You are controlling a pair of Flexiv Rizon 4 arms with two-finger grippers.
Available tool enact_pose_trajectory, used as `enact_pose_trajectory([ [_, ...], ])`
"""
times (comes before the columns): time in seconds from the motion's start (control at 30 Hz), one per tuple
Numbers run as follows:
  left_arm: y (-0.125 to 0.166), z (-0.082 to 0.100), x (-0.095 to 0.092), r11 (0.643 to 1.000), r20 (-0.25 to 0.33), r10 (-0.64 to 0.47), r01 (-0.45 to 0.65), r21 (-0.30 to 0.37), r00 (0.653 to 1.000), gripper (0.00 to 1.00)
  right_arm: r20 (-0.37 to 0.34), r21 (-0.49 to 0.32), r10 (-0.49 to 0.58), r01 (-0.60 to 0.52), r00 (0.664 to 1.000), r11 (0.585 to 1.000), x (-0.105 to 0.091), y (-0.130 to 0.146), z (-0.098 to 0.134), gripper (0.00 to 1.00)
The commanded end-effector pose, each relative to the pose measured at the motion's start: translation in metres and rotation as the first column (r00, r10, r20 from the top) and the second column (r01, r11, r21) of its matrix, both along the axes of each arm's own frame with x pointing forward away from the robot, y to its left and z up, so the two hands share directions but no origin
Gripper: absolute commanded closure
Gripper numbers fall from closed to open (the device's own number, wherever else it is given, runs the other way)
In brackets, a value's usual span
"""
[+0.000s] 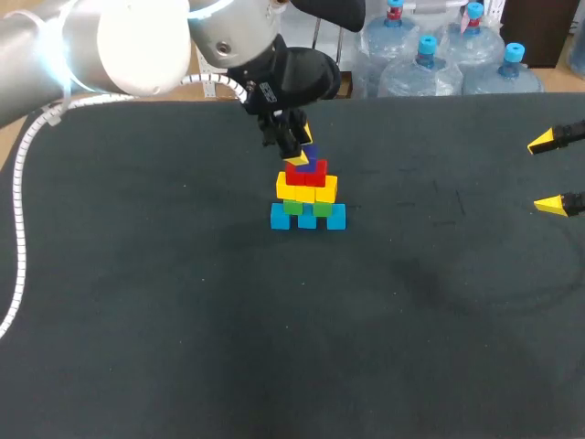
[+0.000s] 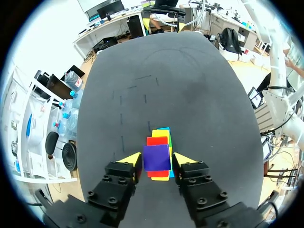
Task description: Place the blue cubes, place green cubes on the blue cubes, place the yellow cubes on the green cubes, then place the red cubes on the yellow cubes, and place purple cube on the red cubes.
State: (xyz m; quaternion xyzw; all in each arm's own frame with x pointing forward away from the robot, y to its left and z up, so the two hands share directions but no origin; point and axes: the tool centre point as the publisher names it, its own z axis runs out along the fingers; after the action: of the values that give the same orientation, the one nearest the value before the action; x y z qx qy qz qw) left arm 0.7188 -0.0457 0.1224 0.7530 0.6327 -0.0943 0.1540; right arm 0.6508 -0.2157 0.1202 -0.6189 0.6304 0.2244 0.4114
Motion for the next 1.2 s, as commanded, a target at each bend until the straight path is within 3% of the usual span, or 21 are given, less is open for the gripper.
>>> enact_pose_trajectory([
  [0.03,0.0,0.0,0.004,1.0,-0.007,-0.003,0.003,0.002,1.0,0.56,0.001,0.001,0.001,-0.001,1.0,1.0,0.001,0.001,-0.001,0.0],
  [0.23,0.0,0.0,0.004,1.0,-0.007,-0.004,0.004,0.003,1.0,0.49,0.001,0.001,0.001,-0.001,1.0,1.0,0.001,0.001,-0.001,0.0],
  [0.3,0.0,0.001,0.004,1.0,-0.006,-0.006,0.006,0.002,1.0,0.3,0.001,0.001,0.001,-0.001,1.0,1.0,0.001,0.001,-0.001,0.0],
  [0.37,0.0,0.003,0.005,1.0,0.001,-0.015,0.015,0.01,1.0,0.0,0.001,0.001,0.001,-0.001,1.0,1.0,0.001,0.001,-0.001,0.0],
  [0.6,0.01,0.026,-0.001,0.998,0.041,-0.048,0.05,-0.033,0.998,0.0,0.001,0.001,0.001,-0.001,1.0,1.0,0.001,0.001,-0.001,0.0],
  [0.93,0.064,0.076,-0.003,0.983,0.159,0.043,-0.012,-0.186,0.986,0.0,0.001,0.001,0.001,-0.001,1.0,1.0,0.001,0.001,-0.001,0.0],
  [1.1,0.098,0.095,-0.004,0.947,0.202,0.125,-0.056,-0.315,0.971,0.0,0.001,0.001,0.001,-0.001,1.0,1.0,0.001,0.001,-0.001,0.0],
  [1.2,0.098,0.095,-0.004,0.947,0.202,0.125,-0.056,-0.315,0.971,0.0,0.001,0.001,0.001,-0.001,1.0,1.0,0.001,0.001,-0.001,0.0],
])
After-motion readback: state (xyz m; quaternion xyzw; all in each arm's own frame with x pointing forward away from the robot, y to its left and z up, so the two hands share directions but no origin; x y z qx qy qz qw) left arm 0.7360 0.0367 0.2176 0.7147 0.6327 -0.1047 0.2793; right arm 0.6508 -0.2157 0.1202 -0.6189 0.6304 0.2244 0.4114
